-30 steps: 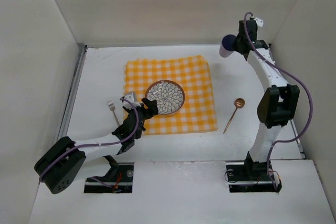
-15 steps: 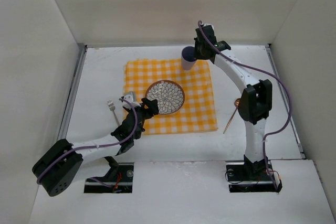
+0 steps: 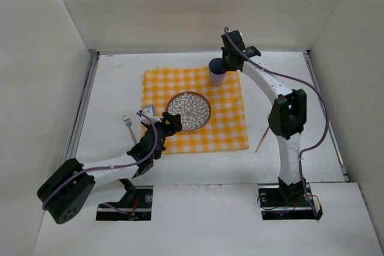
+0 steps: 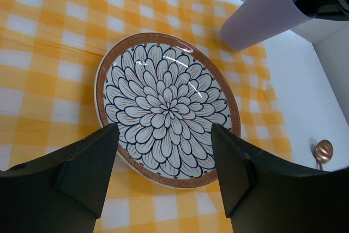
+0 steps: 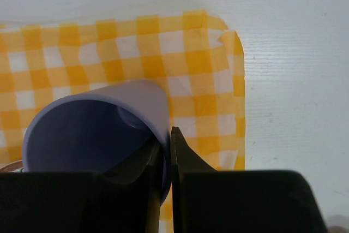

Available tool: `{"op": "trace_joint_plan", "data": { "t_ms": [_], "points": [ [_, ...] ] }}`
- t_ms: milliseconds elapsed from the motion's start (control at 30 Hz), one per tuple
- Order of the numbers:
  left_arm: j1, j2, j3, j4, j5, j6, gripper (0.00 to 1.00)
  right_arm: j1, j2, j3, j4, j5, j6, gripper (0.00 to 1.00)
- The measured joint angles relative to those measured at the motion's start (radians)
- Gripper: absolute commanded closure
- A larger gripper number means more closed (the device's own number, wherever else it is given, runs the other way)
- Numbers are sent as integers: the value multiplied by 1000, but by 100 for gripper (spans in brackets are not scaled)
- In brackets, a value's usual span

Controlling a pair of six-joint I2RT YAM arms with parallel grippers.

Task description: Set the dinner table for one person

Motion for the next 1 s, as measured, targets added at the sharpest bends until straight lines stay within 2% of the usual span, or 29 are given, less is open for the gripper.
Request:
{"op": "trace_joint_plan", "data": {
  "t_ms": [433, 500, 667, 867, 1000],
  "points": [
    [2, 22, 0, 0, 3, -7, 33, -35, 130, 141, -43, 31, -13, 88],
    [2, 24, 0, 0, 4, -7, 33, -40, 150, 142, -39, 34, -9, 83],
    [2, 29, 0, 0, 5, -8, 33, -54, 151, 148, -42, 24, 0, 62],
    [2, 32, 0, 1, 5, -9, 33, -54, 145, 131, -11, 24, 15, 48],
    [3, 34, 0, 1, 6, -12, 33, -54, 81, 43, 20, 23, 28, 42]
  ]
}}
